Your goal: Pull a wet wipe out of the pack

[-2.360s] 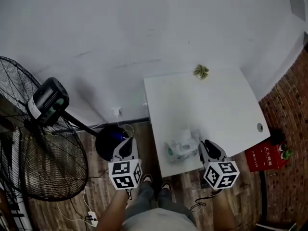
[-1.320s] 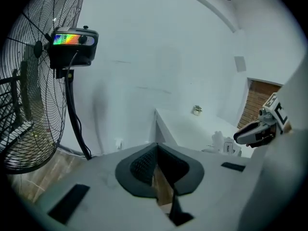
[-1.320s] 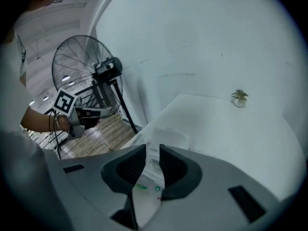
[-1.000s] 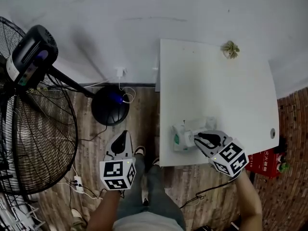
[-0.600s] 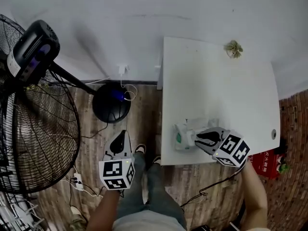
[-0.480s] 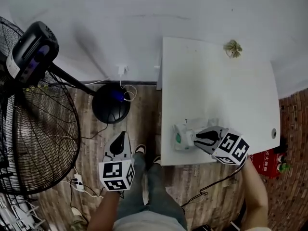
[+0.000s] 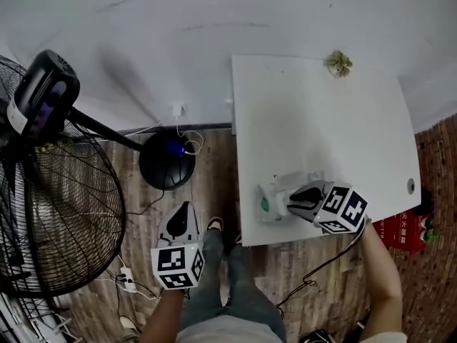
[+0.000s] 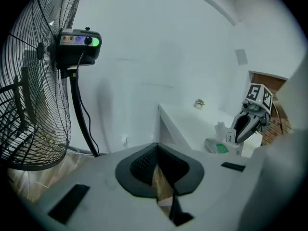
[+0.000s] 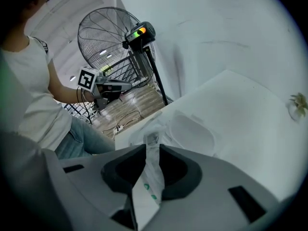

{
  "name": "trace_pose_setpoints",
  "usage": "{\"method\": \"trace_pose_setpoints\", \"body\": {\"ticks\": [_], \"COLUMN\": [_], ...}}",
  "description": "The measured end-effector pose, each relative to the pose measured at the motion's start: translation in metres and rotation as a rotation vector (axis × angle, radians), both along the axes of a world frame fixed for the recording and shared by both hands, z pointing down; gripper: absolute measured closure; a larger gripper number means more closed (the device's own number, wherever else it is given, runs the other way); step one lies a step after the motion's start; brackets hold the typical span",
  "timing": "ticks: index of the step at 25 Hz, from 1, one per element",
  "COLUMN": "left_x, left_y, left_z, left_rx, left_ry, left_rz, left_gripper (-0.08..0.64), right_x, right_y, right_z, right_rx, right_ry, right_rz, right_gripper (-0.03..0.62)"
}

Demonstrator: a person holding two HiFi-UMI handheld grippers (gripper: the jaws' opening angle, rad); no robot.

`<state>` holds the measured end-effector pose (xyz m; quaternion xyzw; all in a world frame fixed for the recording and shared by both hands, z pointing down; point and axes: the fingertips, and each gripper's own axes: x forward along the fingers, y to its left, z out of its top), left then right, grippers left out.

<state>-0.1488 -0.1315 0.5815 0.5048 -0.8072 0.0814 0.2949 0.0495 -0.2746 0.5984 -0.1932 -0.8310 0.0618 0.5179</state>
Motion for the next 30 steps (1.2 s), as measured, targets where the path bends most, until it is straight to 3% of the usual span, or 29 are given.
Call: {"method": "trace_pose_setpoints", "body": {"ticks": [12,20,30], "left_x": [0.006,0.002,0.009], "left_y": [0.002,0.005,-0.003], "left_z": [0.002,0.0,0.0], "left_rx": [-0.014,-0.026,-0.021], "left_ry": [-0.003,-0.01,-0.003], "left_rz": [0.015,0.004,0.021], "left_gripper": [0.555,0.555,0.555], "right_x": [0.0,0.003,0.002], "right_y": [0.004,0.002,0.003], "right_z": [0.011,0.011,0.017], "right_rx": [0.015,-0.089,-0.167], "right_ry": [0.021,0.014,0.102], "right_rz": [0.017,0.076,0.087], "right_gripper": [0.517,0.519,0.531]}}
